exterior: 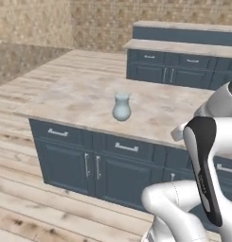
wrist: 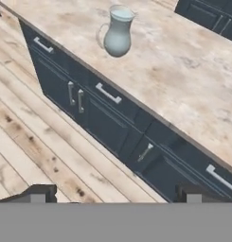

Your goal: Move the banana and mayonnaise from the second highest shelf to the top shelf to make space. Then, place the pitcher from the counter on the cleared second highest shelf.

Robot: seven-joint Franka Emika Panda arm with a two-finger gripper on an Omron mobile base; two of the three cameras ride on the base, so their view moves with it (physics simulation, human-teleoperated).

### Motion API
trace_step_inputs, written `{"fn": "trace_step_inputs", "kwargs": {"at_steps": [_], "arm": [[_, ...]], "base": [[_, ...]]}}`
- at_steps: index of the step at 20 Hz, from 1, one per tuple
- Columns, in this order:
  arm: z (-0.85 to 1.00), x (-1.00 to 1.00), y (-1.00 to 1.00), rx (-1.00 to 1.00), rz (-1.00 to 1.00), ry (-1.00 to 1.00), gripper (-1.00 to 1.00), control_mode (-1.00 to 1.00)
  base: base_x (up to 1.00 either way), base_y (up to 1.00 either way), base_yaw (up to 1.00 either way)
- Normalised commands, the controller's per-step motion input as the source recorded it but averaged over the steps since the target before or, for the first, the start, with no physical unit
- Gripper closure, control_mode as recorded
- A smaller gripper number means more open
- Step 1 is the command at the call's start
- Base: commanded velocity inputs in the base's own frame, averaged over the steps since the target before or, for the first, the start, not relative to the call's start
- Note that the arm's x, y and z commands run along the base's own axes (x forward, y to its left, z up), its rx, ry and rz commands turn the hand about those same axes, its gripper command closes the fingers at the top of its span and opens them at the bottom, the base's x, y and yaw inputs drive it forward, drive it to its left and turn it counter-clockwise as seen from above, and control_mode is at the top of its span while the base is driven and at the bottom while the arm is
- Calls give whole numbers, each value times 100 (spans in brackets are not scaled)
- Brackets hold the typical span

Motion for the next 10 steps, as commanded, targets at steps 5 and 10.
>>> {"fn": "trace_step_inputs", "kwargs": {"at_steps": [5, 10], "arm": [[0, 0, 0, 0, 0, 0, -100, 100], [0, 0, 0, 0, 0, 0, -100, 100]], "base": [[34, 100, -46], [28, 100, -43]]}}
